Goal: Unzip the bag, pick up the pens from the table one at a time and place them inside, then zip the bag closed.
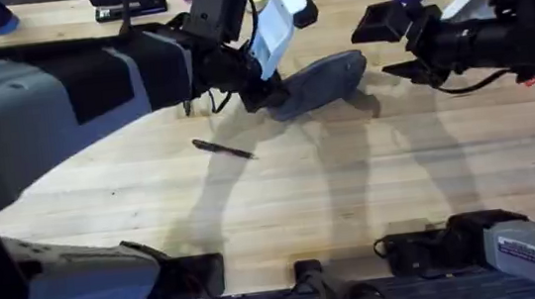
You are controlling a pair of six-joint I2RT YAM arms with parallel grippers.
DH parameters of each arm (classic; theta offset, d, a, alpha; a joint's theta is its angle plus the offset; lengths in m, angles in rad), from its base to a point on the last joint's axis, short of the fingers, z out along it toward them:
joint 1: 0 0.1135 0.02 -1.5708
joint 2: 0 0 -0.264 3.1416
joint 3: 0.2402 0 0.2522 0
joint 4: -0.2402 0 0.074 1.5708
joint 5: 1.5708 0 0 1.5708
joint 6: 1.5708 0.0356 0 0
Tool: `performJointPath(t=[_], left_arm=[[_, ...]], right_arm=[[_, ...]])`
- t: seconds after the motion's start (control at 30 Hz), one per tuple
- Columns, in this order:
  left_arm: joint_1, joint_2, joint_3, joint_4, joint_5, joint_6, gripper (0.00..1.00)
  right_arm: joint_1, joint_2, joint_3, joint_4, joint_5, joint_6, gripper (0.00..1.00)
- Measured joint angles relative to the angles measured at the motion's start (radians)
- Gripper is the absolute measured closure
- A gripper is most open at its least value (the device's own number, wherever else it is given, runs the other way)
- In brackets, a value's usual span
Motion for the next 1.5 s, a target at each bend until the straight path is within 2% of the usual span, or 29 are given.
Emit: performJointPath(t=[0.47,0.63,0.83,0.87,0.9,0.93,1.3,1.5], left_arm=[[0.0,0.0,0.0,0.0,0.0,0.0,0.92],[0.0,0.0,0.0,0.0,0.0,0.0,0.917],[0.0,0.0,0.0,0.0,0.0,0.0,0.913],[0.0,0.0,0.0,0.0,0.0,0.0,0.913],[0.0,0.0,0.0,0.0,0.0,0.0,0.911],[0.0,0.0,0.0,0.0,0.0,0.0,0.911],[0.0,0.0,0.0,0.001,-0.002,0.0,0.907],[0.0,0.0,0.0,0.001,-0.001,0.0,0.907]], right_arm=[[0.041,0.162,0.0,0.157,0.0,0.111,0.018],[0.054,0.207,0.0,0.19,0.0,0.136,0.195],[0.057,0.227,0.0,0.19,0.002,0.162,0.481],[0.057,0.227,0.0,0.19,0.004,0.165,0.536],[0.057,0.227,0.0,0.188,0.012,0.17,0.682],[0.057,0.227,0.0,0.189,0.014,0.171,0.717],[0.058,0.227,0.0,0.19,0.016,0.175,0.961],[0.058,0.227,0.0,0.194,0.015,0.177,0.968]])
